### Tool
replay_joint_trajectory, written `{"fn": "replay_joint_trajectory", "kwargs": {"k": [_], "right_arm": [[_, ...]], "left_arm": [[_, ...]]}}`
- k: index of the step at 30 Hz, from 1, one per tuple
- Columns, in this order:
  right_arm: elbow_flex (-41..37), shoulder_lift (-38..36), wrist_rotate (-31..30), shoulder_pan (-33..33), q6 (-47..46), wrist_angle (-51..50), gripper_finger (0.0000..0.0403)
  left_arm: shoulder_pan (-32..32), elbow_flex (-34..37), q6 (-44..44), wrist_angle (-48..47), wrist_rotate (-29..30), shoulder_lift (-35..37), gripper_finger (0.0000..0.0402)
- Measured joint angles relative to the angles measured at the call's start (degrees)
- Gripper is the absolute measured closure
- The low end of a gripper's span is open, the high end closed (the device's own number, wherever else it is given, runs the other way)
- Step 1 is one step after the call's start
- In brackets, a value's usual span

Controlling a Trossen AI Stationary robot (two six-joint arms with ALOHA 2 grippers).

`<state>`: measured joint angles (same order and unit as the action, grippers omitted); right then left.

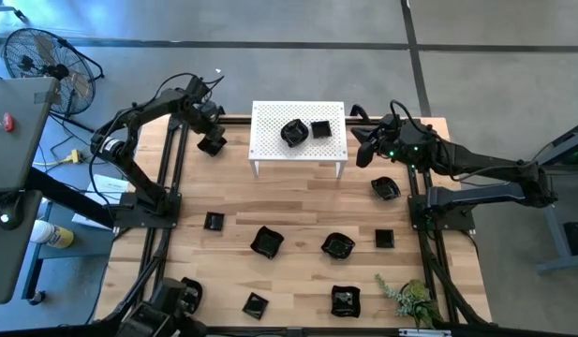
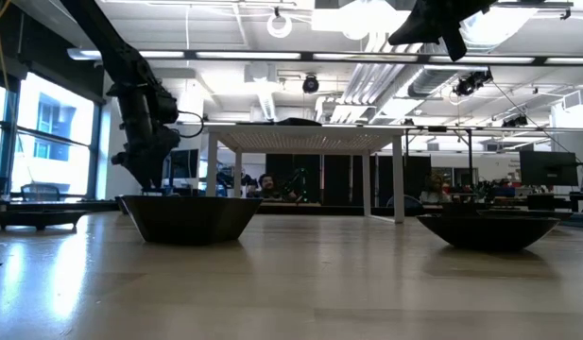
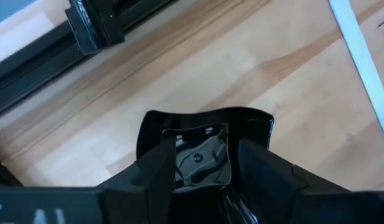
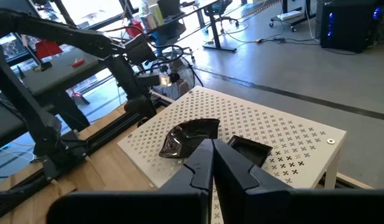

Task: Pick & Place Mini shaped plates
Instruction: Put the distorted black square plate on the shelf

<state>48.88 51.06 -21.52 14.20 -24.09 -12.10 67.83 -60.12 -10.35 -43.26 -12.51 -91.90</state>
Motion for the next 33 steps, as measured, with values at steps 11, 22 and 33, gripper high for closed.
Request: {"fn": "replay_joint_trajectory", "kwargs": {"k": [11, 22, 33], "right_arm": [[0.0, 0.0, -0.4, 0.0, 0.1, 0.0, 0.0400], [0.0, 0.0, -1.0, 0.0, 0.1, 0.0, 0.0401], [0.0, 0.0, -2.0, 0.0, 0.1, 0.0, 0.0401]], "left_arm": [[0.0, -0.3, -2.1, -0.2, 8.4, -1.0, 0.0229], [0.0, -0.3, -4.0, 0.8, 8.6, -2.9, 0.0237], [0.0, -0.2, -3.1, 0.7, 8.3, -5.9, 0.0316]]}}
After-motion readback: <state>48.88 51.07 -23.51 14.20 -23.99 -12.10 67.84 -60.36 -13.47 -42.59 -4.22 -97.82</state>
